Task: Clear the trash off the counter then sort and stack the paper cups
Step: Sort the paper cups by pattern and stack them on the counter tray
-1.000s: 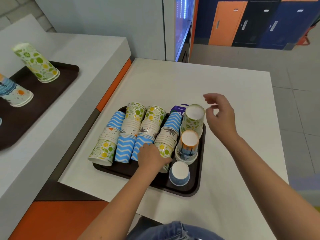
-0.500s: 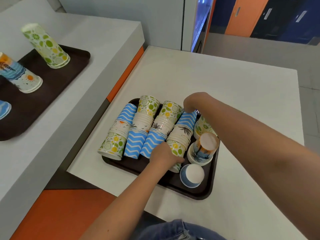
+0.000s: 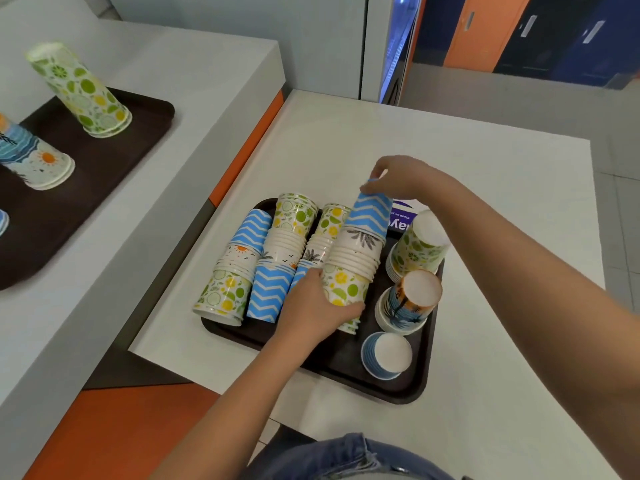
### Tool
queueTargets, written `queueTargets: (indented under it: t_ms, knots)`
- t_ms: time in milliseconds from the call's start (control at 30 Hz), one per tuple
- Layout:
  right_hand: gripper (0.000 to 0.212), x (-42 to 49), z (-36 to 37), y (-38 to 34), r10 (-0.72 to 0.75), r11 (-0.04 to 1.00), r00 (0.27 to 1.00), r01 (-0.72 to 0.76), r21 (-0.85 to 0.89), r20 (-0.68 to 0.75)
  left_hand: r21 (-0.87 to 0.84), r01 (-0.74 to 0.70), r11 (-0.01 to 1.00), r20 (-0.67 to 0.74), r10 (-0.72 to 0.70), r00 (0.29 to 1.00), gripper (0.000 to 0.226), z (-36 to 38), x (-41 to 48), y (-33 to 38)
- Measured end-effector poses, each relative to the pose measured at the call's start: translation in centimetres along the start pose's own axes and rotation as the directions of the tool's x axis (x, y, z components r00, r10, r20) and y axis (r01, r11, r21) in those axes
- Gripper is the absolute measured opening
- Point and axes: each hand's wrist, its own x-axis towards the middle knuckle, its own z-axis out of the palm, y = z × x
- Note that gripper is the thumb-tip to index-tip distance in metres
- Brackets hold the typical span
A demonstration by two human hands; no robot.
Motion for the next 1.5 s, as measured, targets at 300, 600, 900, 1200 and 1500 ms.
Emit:
queueTargets:
  t_ms: [300,600,900,1200,1500]
  knots:
    - [0.066,-5.0,0.2,-2.2,0.016,0.584,0.987,0.119,0.803,-0.158,-0.255,0.036,0.966,0.018,-0.033,0.999,0.088,-2.7,-1.1,-0.1]
    - [0.034,-9.7,2.2,-3.8,-0.123,0.376,0.977,0.209,0.903,-0.175,-0.456,-0.003,0.890,0.021,0.015,1.000,0.069,-3.3,-3.9,-0.9]
    - [0.031,-10.6,3.9,-4.6,-0.091,0.430,0.983,0.186,0.884,-0.162,-0.381,-0.170,0.909,0.039,0.200,0.979,0.127,-3.4,-5.3,-2.8]
    - [0.036,-9.5,3.1,-5.7,0.065,0.197,0.939,0.319,0.927,-0.337,-0.343,-0.222,0.913,0.107,0.273,0.956,0.123,-5.6,-3.5,-5.2]
    - [0.023,-15.5,2.5,-2.3,0.259,0.050,0.873,0.415,0.908,-0.413,-0.357,-0.155,0.921,0.134,0.215,0.967,0.129,-6.7,-1.7,-7.9]
